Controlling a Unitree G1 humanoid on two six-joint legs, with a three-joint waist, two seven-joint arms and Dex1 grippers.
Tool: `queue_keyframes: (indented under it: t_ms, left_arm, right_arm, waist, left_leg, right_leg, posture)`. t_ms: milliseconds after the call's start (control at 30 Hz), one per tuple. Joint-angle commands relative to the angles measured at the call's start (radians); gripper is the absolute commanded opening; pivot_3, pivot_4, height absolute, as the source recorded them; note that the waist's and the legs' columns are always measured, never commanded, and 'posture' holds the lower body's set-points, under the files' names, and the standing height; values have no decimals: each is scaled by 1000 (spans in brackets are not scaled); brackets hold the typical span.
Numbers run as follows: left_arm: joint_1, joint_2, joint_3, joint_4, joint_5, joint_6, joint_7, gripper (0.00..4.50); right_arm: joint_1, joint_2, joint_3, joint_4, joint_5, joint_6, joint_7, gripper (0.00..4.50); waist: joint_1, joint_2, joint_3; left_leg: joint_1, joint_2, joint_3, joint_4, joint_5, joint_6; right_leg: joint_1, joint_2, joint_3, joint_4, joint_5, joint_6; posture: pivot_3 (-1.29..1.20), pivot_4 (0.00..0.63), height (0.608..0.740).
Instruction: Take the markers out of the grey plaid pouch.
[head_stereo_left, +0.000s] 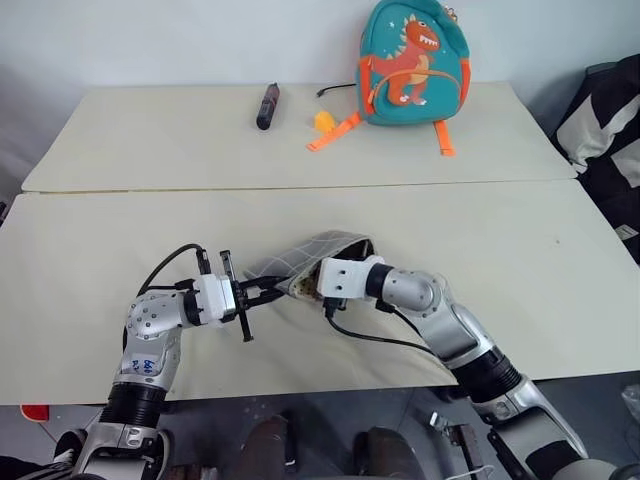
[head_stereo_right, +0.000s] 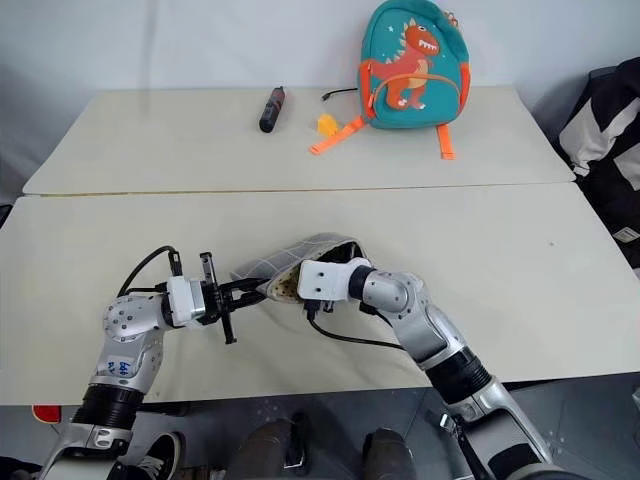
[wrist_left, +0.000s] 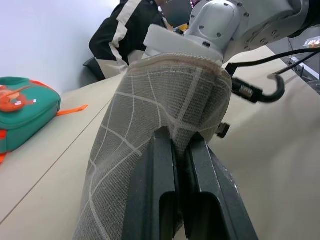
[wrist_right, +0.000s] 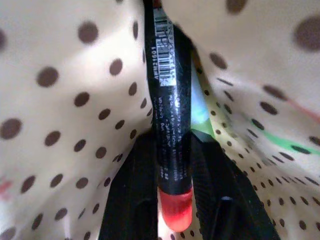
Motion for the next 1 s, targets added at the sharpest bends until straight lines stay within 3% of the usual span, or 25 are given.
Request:
queue_keyframes:
  t_ms: [33, 200, 533, 967, 1000]
  left_arm:
    - [7, 12, 23, -7, 3, -28, 14, 0]
    - [5, 19, 31, 23, 19, -45, 36, 0]
    - [11, 17, 34, 37, 13, -34, 65, 0]
    - [20, 18, 39, 38, 3, -30, 60, 0]
    - [21, 19, 40, 37, 2, -28, 60, 0]
  right_arm:
    - [5, -63, -62, -126, 65, 18, 75, 555]
    - [-2, -142, -102, -211, 154, 45, 169, 555]
    - [14, -177, -210, -286, 410, 100, 301, 555]
    - [1, -204, -264, -319, 544, 158, 294, 555]
    - [-12, -198, -298, -340, 605, 225, 280, 555]
  waist:
    - [1, 0, 0]
    - [-1, 0, 0]
    - [3, 0, 0]
    - [2, 0, 0]
    - [2, 0, 0]
  left_leg:
    - [0, 0, 0, 0, 0, 0]
    - [0, 0, 0, 0, 0, 0]
    - [0, 0, -1, 0, 0, 0]
    - [1, 0, -3, 1, 0, 0]
    - [1, 0, -3, 1, 0, 0]
  right_leg:
    - [0, 0, 0, 0, 0, 0]
    - [0, 0, 0, -1, 0, 0]
    - [2, 0, -1, -1, 0, 0]
    - [5, 0, -4, -3, 0, 0]
    - [5, 0, -4, -3, 0, 0]
  posture:
    - [0, 150, 740]
    - [0, 150, 740]
    - [0, 150, 740]
    - [0, 150, 740]
    - [0, 150, 740]
